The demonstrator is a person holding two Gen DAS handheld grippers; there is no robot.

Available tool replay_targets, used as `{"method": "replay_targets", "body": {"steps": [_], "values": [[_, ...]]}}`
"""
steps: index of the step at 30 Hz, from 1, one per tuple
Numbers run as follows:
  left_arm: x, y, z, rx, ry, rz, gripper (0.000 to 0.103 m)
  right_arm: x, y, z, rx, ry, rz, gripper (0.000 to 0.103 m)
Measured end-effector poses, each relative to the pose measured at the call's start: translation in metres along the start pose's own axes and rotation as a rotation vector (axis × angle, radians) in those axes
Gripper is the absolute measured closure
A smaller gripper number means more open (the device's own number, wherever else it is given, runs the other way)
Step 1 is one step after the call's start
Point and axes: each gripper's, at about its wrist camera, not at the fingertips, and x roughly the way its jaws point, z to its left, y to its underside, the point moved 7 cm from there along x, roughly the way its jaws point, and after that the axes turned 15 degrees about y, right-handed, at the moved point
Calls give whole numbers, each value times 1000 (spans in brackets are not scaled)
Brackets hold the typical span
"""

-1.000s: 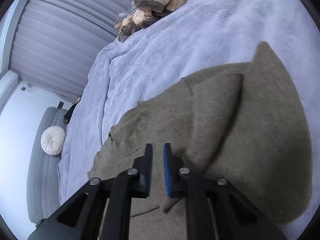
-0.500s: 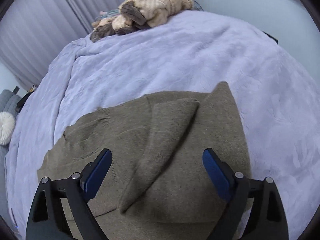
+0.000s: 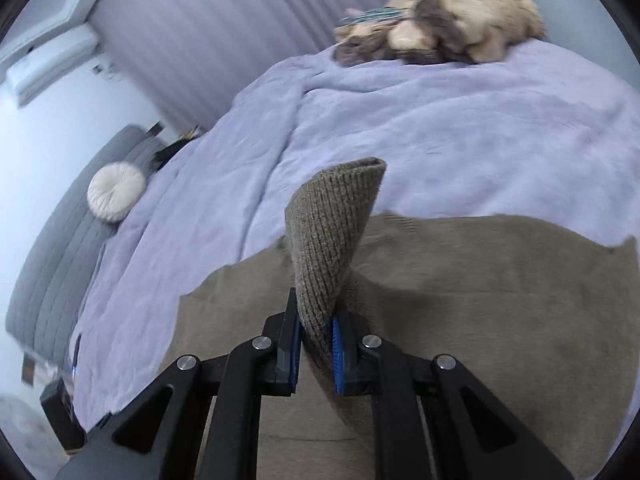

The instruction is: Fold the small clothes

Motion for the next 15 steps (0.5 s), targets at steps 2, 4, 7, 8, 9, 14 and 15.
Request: {"method": "replay_targets", "body": {"steps": [2,4,7,8,9,14,15], "values": [[-2,2,1,-2,4,-4,0,12,14,31,-110,-42,45,87],[-4,2,3,-10,7,-9,0,25,32,54,-197,-53,94,83],[-3,1,5,-23,15,1,0,36,64,70,-300,-34,188,48],[-2,0,5,-23,17,3,0,36,71,72,-315,-35,204,42],[-2,-1,3,-19,21,3,0,36,75,70,-324,-27,208,38],[-3,-24,-24,40,117,-13,0,14,77,41,-225,-27,191,36],[-3,-30,-31,49,148,-18,0,7,76,30,-187,-32,185,36]]}}
